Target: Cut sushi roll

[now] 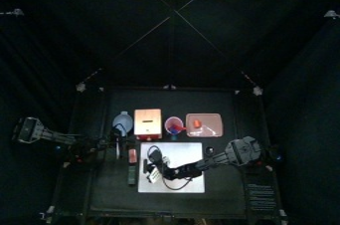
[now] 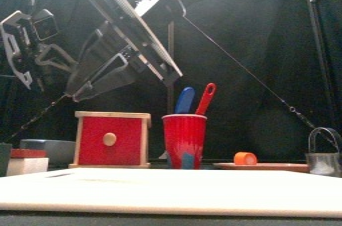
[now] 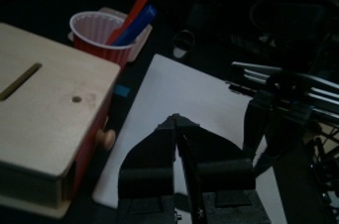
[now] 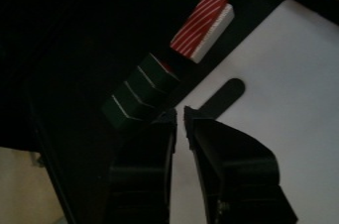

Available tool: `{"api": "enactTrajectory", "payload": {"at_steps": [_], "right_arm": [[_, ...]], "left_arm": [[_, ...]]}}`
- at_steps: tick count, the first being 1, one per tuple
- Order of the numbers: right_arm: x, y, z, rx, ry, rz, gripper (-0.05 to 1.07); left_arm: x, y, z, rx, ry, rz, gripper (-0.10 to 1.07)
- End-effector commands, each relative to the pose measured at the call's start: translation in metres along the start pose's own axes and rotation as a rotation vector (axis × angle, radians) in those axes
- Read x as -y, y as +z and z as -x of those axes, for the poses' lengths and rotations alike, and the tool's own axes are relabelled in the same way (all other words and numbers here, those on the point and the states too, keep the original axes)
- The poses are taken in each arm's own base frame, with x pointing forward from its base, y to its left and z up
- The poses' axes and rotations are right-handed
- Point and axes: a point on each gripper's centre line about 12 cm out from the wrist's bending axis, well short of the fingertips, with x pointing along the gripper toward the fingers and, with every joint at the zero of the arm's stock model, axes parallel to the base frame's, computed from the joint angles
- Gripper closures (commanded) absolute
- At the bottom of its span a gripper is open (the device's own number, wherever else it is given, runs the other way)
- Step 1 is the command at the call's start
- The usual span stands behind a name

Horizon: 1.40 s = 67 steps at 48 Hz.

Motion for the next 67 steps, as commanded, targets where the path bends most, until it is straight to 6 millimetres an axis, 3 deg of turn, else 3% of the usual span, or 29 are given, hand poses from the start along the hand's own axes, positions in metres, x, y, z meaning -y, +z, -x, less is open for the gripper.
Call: {"api": "enactTrajectory", "payload": {"at_steps": [1,7,13,33,39,54,67], "right_arm": [[-0.022,0.019,0.011,0.032,0.045,-0.051,0.38],[-0.029,0.022,0.007,0.046,0.02,-0.09,0.26],[-0.028,0.024,0.007,0.063,-0.014,-0.094,0.21],[-0.02,0.015,-0.002,0.057,-0.07,-0.096,0.19],[-0.008,0.011,0.005,0.05,-0.116,-0.091,0.19],[0.024,-0.015,0.03,0.006,-0.242,-0.061,0.19],[0.049,-0.029,0.057,-0.022,-0.303,-0.04,0.19]], "left_arm": [[0.0,-0.006,0.002,-0.028,-0.005,-0.008,0.59],[-0.005,-0.017,0.008,-0.062,0.004,-0.009,0.59],[-0.002,-0.013,0.008,-0.048,-0.009,-0.013,0.59],[0.005,-0.026,0.017,-0.281,0.011,0.161,0.55],[0.014,-0.022,0.018,-0.359,0.002,0.269,0.43],[0.029,-0.017,0.018,-0.467,0.001,0.512,0.0],[0.031,-0.026,0.017,-0.523,0.037,0.633,-0.05]]}}
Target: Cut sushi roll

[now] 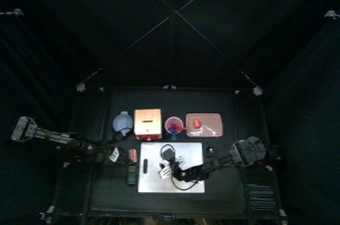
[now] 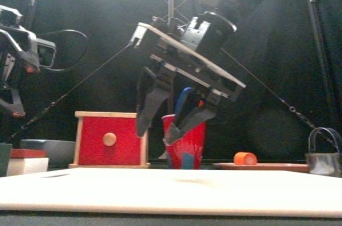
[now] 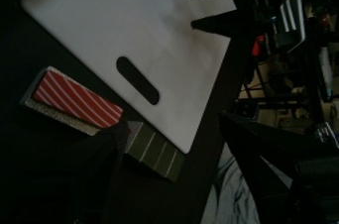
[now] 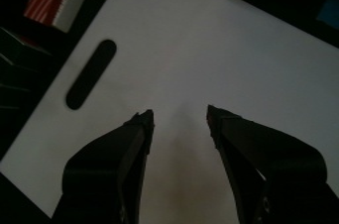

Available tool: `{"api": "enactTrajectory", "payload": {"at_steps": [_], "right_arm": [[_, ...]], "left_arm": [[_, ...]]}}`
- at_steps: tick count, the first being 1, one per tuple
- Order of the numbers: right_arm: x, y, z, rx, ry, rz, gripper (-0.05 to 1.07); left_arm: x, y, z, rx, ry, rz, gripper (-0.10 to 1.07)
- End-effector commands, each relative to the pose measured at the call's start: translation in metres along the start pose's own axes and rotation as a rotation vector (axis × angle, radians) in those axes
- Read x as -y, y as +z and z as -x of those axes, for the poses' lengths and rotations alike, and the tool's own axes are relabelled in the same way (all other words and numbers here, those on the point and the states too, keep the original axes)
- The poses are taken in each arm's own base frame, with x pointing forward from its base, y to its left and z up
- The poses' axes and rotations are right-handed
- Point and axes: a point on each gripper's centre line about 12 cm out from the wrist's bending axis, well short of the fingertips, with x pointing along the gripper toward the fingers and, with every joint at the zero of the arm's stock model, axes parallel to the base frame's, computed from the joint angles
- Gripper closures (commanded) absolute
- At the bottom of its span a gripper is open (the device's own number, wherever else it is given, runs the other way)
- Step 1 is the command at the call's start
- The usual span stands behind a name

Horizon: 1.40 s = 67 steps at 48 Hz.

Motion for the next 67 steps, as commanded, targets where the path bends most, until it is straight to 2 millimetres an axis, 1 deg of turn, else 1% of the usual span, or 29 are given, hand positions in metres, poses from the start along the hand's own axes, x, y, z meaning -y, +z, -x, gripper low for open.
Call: {"api": "enactTrajectory", "payload": {"at_steps": [1,9,17,22,25,33,53,58,67], "right_arm": [[0.001,0.016,0.024,0.019,0.038,-0.029,0.19],[0.013,0.012,0.023,0.012,0.015,-0.018,0.19],[0.02,0.008,0.021,0.007,-0.001,-0.003,0.19],[0.026,0.005,0.02,0.002,-0.013,0.003,0.19],[0.029,0.004,0.02,-0.001,-0.02,0.005,0.19],[0.033,0.002,0.019,-0.003,-0.027,0.014,0.19],[0.044,-0.004,0.016,-0.011,-0.051,0.034,0.19],[0.045,-0.004,0.017,-0.01,-0.053,0.035,0.19],[0.045,-0.005,0.017,-0.013,-0.051,0.036,0.19]], "left_arm": [[0.008,0.003,-0.003,-0.009,-0.008,0.03,-0.05],[0.008,-0.002,-0.01,-0.069,0.019,0.11,-0.05],[0.013,-0.008,-0.018,-0.144,0.036,0.165,-0.05],[0.014,-0.008,-0.02,-0.152,0.039,0.18,-0.05],[0.011,-0.009,-0.02,-0.154,0.049,0.193,-0.05],[0.008,-0.012,-0.023,-0.166,0.068,0.277,-0.05],[-0.008,-0.01,-0.033,-0.143,0.149,0.329,-0.05],[-0.01,-0.009,-0.035,-0.139,0.159,0.337,-0.05],[-0.004,-0.012,-0.036,-0.153,0.148,0.343,-0.05]]}}
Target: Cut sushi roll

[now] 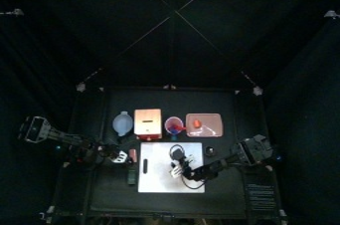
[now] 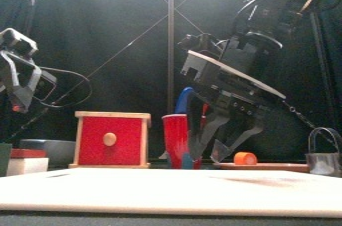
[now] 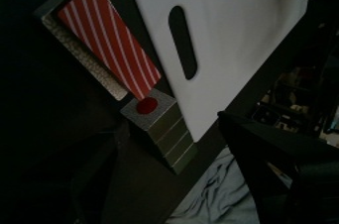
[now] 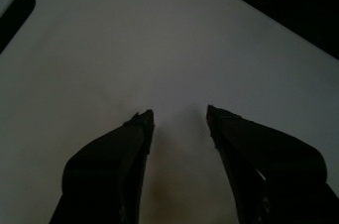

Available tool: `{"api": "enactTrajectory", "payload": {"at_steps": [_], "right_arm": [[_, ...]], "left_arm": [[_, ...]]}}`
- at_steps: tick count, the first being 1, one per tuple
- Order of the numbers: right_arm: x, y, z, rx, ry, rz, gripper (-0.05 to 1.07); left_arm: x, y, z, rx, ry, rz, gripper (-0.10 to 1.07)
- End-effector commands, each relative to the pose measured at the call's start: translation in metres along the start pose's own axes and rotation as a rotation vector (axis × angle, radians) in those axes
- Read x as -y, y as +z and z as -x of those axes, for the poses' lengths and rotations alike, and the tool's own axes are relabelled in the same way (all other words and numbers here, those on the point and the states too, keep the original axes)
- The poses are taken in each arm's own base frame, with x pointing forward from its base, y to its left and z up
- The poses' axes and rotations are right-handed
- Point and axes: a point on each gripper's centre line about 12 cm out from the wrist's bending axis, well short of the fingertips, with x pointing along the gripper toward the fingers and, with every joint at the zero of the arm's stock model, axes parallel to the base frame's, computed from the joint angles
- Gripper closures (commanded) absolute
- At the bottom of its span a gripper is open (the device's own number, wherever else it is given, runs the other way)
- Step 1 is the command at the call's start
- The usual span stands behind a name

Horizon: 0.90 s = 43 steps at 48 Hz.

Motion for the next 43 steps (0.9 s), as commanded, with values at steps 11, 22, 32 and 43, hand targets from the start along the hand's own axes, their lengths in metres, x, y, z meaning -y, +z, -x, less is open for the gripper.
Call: {"api": "enactTrajectory", "payload": {"at_steps": [11,22,32,43], "right_arm": [[-0.006,0.016,0.017,0.022,0.049,-0.038,0.19],[-0.007,0.017,0.017,0.023,0.05,-0.039,0.19],[-0.007,0.016,0.017,0.022,0.049,-0.036,0.19],[-0.005,0.015,0.016,0.021,0.046,-0.033,0.2]], "left_arm": [[0.012,-0.015,-0.01,-0.049,0.001,0.014,-0.05],[0.016,-0.018,-0.02,-0.063,0.029,0.01,-0.05],[0.02,-0.018,-0.03,-0.068,0.053,0.009,-0.05],[0.019,-0.016,-0.038,-0.057,0.079,0.015,-0.03]]}}
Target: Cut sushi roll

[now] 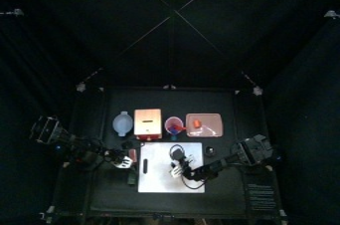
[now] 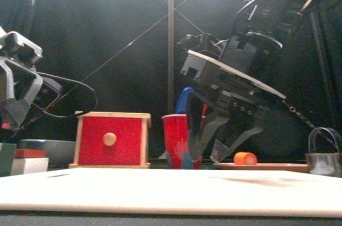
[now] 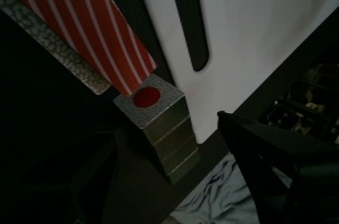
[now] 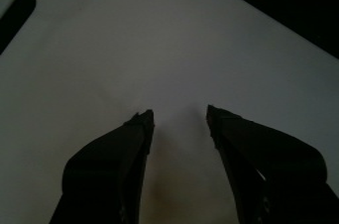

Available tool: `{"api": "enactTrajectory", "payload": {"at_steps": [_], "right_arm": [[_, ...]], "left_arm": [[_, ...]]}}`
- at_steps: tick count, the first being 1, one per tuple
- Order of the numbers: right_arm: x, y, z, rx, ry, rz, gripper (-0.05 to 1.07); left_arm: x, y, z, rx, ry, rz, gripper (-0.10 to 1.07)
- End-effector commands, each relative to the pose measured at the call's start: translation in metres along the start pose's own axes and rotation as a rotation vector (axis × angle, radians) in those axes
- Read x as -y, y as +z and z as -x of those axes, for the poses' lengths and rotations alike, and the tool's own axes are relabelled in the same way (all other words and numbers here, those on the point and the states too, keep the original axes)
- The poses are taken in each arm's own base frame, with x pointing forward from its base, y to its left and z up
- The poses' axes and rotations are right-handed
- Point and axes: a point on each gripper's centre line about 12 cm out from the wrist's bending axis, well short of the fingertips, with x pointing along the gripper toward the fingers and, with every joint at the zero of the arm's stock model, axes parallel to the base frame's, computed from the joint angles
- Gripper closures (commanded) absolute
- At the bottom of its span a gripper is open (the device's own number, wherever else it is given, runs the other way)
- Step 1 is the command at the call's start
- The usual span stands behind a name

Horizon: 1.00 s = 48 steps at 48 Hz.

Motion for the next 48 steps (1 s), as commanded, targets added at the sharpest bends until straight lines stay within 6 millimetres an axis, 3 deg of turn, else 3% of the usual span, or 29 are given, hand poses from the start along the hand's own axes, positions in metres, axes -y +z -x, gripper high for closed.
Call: {"api": "enactTrajectory", "payload": {"at_steps": [1,13,27,48], "right_arm": [[-0.005,0.015,0.016,0.021,0.044,-0.032,0.2],[-0.004,0.014,0.016,0.02,0.041,-0.031,0.2],[-0.004,0.013,0.016,0.018,0.041,-0.033,0.2],[-0.001,0.018,0.022,0.037,0.029,-0.037,0.2]], "left_arm": [[0.009,0.002,-0.003,0.013,-0.013,-0.002,-0.03],[0.009,0.003,-0.015,0.002,0.027,0.004,0.07],[0.012,0.004,-0.016,0.009,0.022,-0.003,0.25],[0.05,0.004,0.006,0.013,-0.111,-0.124,0.26]]}}
